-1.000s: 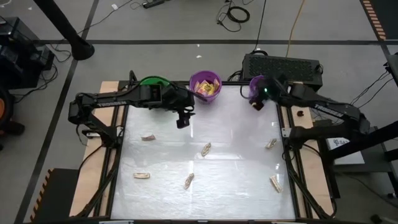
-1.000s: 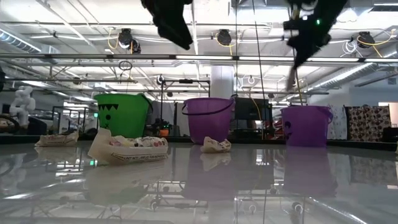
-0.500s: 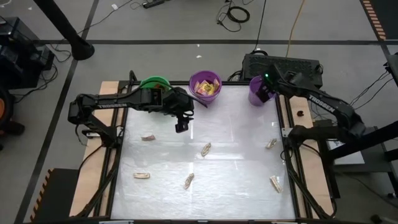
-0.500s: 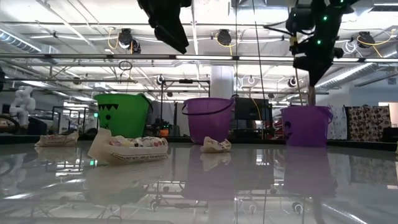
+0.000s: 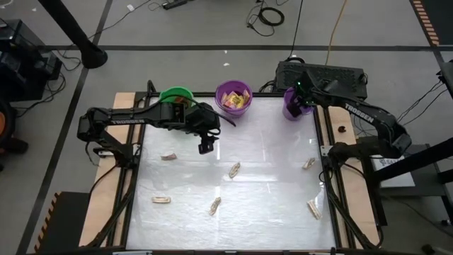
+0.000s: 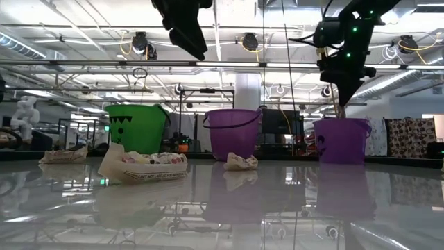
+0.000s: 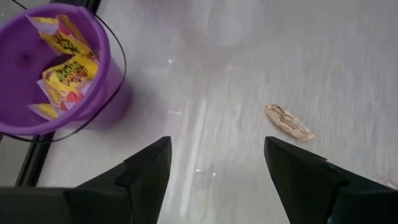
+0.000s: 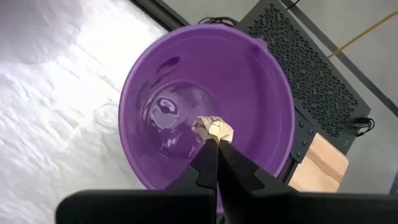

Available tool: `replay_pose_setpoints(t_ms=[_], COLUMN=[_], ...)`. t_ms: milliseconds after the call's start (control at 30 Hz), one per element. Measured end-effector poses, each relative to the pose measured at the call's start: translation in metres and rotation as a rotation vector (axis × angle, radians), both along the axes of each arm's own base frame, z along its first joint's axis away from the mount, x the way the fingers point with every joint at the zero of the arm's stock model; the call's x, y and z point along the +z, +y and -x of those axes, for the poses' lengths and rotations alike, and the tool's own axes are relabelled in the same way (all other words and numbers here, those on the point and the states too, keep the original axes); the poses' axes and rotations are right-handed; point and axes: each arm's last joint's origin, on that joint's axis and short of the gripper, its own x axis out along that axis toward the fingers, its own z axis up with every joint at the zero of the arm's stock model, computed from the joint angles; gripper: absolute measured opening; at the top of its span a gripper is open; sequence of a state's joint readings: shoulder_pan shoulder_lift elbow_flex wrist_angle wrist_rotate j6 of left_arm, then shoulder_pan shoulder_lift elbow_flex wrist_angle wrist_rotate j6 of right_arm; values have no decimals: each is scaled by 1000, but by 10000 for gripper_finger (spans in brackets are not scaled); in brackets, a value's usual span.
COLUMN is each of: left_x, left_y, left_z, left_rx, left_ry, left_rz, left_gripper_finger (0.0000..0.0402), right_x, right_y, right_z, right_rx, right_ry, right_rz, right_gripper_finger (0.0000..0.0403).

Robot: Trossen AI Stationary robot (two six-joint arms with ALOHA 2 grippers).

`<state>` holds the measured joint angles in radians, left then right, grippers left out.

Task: Sort candy by brand, put in halloween buckets
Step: Put the white candy pack in the right purple bucket

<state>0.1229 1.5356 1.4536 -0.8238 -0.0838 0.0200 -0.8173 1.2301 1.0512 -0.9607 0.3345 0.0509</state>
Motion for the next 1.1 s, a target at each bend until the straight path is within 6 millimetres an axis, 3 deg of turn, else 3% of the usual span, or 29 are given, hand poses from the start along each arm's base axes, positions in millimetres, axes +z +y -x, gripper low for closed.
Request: replay_pose_setpoints(t_ms=[367, 600, 767, 967, 1100], left_x=[-1, 35, 62, 85, 98], left_y=[0, 4, 12, 20, 26], left_z=[9, 39, 58, 80, 85], left_rx=[50, 122, 152, 127, 78], left_ry=[72, -58, -197, -334, -458], left_rz=[-39, -165, -229, -242, -221], left_gripper_finger=[262, 262, 262, 262, 262], right_x=[-1, 5, 31, 69, 76], right_y=[1, 4, 4, 11, 26], right_z=[1, 3, 3, -3, -23], right_rx=[-16, -15, -14, -20, 73], right_ry=[6, 28, -1, -336, -547], right_rz=[-12, -34, -12, -158, -325], right_gripper_finger=[23, 72, 110, 136, 136])
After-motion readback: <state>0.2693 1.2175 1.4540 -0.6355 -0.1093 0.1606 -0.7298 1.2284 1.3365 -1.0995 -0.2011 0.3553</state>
